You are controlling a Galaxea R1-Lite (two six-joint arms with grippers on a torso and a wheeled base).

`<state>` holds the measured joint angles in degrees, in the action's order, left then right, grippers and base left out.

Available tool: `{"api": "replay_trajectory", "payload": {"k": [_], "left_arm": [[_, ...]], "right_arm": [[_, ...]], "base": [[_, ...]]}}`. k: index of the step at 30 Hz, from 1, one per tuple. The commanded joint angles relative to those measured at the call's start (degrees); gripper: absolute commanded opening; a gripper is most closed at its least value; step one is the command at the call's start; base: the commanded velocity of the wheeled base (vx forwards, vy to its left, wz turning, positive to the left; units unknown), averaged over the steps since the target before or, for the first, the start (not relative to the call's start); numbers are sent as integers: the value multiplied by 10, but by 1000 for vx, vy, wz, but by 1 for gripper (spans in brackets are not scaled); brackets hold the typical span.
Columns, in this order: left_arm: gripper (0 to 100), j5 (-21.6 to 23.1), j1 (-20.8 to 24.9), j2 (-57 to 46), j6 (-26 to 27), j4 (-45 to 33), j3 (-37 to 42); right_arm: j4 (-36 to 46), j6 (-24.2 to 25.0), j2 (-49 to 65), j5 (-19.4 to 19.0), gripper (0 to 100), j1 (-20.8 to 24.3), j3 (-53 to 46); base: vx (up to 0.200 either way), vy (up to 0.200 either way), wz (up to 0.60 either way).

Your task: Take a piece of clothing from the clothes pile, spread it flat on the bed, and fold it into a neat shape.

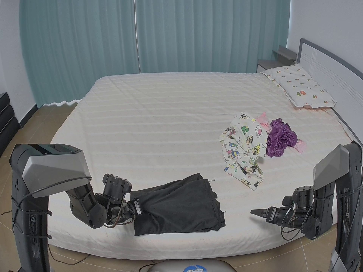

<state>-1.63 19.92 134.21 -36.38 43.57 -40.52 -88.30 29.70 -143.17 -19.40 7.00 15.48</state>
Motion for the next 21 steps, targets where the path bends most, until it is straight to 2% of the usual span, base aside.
{"api": "replay_trajectory", "payload": {"k": [1,2,21], "left_arm": [[0,0,-4,2,-1,0,-6],[0,-1,-6,0,-7,0,-7],[0,-1,-33,4,-10,-6,-24]], "right_arm": [[0,0,-1,0,100,0,0],[0,0,-1,0,100,0,0],[0,0,-1,0,100,0,0]], "base": [[0,0,0],[0,0,0],[0,200,0]]}}
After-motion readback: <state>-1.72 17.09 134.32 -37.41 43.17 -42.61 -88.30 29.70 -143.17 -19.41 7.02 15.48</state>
